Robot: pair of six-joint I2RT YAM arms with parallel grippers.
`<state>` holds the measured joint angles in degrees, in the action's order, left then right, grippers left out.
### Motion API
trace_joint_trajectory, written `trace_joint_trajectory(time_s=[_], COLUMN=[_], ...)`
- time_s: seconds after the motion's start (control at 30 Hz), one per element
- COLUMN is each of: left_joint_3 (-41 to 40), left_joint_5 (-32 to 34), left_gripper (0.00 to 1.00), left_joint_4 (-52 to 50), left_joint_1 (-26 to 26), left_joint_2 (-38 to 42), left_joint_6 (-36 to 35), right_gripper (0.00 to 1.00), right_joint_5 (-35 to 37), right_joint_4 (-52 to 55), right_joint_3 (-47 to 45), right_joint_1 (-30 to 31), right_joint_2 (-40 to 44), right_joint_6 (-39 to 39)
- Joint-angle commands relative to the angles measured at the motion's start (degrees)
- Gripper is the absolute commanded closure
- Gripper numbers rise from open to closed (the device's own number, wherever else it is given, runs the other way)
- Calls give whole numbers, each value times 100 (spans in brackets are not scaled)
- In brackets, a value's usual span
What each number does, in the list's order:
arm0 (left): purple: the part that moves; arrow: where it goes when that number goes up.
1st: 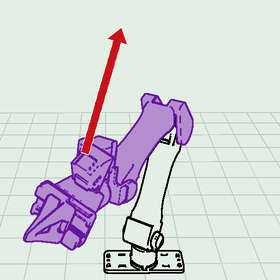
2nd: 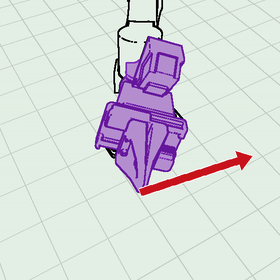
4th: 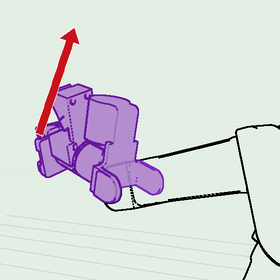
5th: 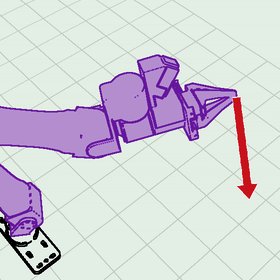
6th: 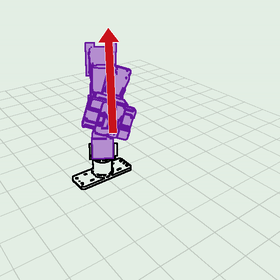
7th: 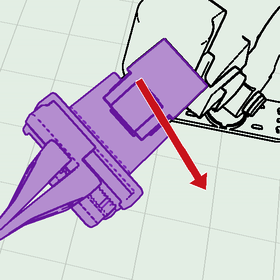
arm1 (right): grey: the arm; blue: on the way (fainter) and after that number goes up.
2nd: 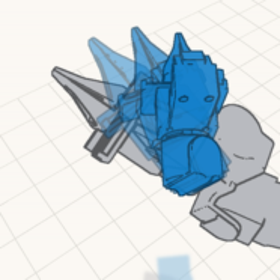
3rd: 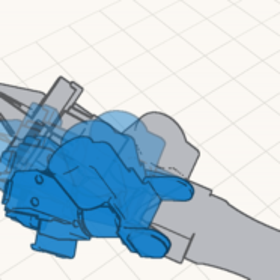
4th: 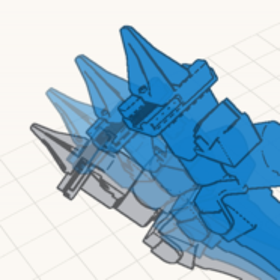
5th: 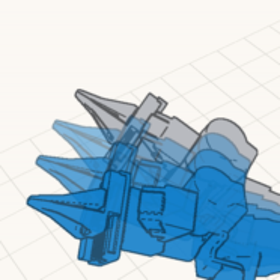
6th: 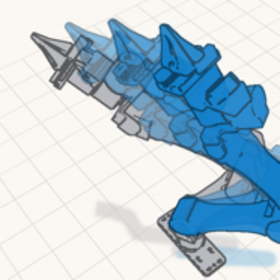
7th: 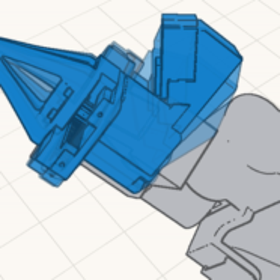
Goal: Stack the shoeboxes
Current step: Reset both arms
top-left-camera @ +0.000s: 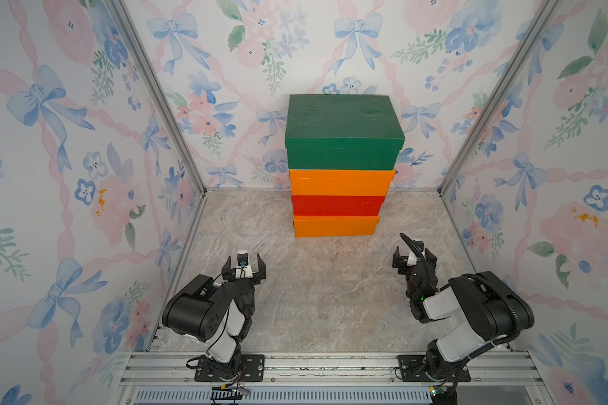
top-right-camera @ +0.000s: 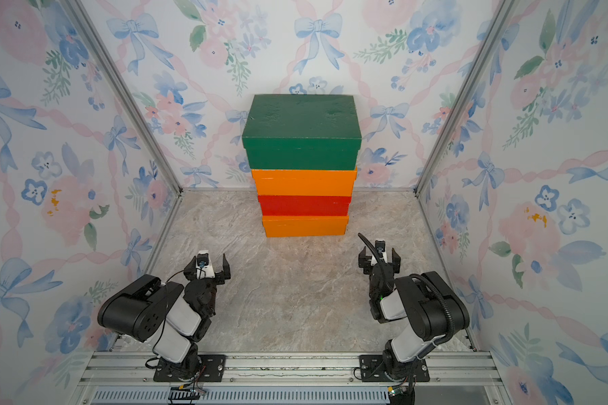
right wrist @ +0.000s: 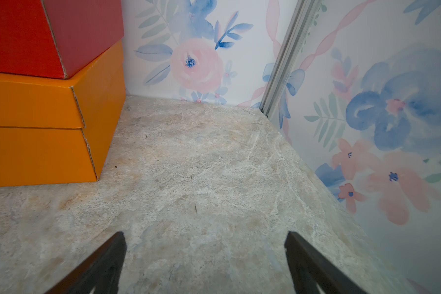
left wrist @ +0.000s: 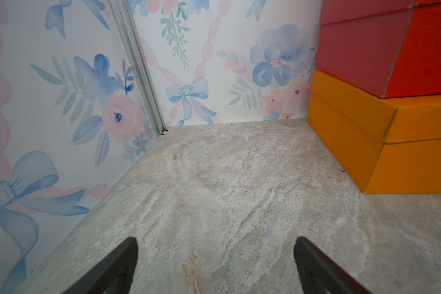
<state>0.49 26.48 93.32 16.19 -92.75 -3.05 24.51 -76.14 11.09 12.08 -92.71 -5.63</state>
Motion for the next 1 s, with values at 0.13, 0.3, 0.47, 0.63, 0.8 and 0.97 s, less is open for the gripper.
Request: trace_joint_trajectory(time_s=[0.13, 0.3, 0.47, 0.63, 0.8, 0.97], left_joint_3=[-89, 11, 145, 288, 362, 487], left_joint_5=[-220, -413, -671, -1088, -1321, -1616], left_gripper=[2, 2, 2, 2, 2, 2], left_joint_4=[1098, 723, 345, -81, -261, -559], left_joint_1=[-99, -189, -280, -413, -506, -644], left_joint_2=[9, 117, 220, 306, 336, 371], left_joint_6=[-66, -33, -3, 19, 46, 113], right_gripper=[3, 3, 3, 3, 3, 3], right_joint_5=[89, 80, 89, 89, 89, 120], right_joint_4=[-427, -419, -313, -61, 263, 688], right_joint_3=[-12, -1, 53, 131, 252, 425], right_joint_1=[46, 49, 32, -8, -56, -124], right_joint_2=[-63, -75, -48, 24, 99, 173], right_joint_6=[-70, -70, -47, 2, 82, 177])
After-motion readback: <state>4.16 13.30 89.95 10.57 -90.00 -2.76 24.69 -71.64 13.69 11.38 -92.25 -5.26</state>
